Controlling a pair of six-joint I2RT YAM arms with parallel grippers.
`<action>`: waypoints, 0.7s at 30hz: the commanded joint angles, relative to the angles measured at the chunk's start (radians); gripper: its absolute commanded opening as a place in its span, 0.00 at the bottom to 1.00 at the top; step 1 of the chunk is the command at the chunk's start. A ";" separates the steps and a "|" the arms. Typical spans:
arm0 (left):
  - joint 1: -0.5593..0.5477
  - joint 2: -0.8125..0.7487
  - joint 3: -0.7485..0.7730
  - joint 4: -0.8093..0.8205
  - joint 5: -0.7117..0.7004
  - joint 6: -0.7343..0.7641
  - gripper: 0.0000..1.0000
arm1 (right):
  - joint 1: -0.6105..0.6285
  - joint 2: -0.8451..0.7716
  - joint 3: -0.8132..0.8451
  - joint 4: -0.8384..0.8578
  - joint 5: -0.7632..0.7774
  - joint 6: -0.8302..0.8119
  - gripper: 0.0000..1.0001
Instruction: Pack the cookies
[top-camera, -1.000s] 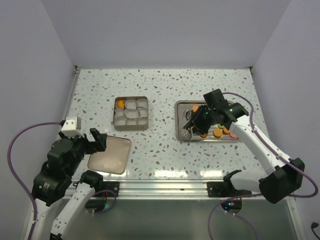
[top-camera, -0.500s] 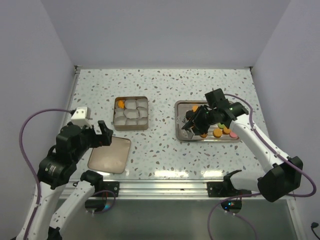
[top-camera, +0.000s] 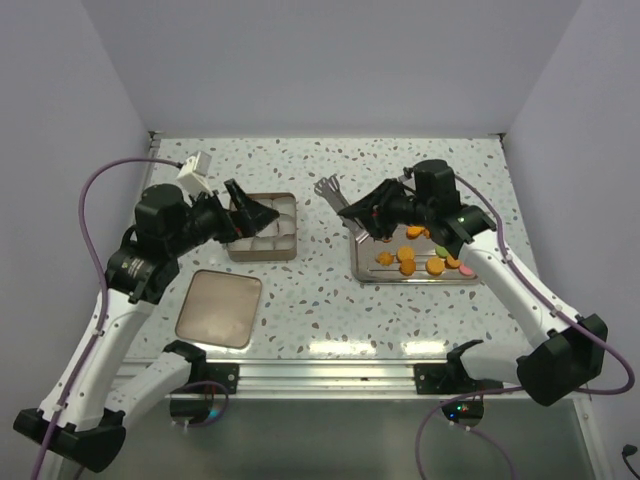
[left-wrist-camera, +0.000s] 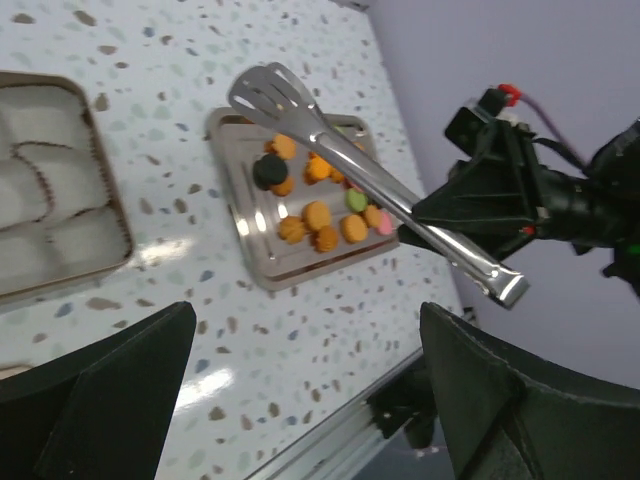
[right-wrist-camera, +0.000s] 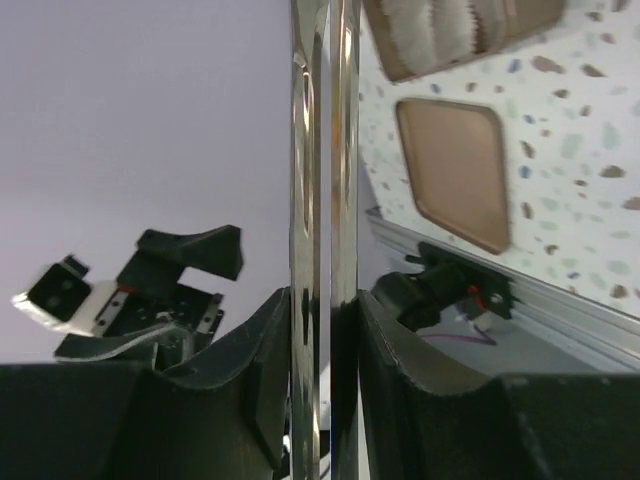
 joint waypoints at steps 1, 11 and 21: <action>-0.005 -0.007 -0.034 0.324 0.161 -0.281 1.00 | 0.003 -0.043 0.019 0.262 -0.067 0.155 0.33; -0.006 0.097 -0.109 0.736 0.129 -0.542 1.00 | 0.024 -0.055 0.019 0.571 -0.067 0.382 0.36; -0.071 0.240 -0.037 0.877 0.035 -0.593 1.00 | 0.053 0.006 0.052 0.697 -0.087 0.498 0.36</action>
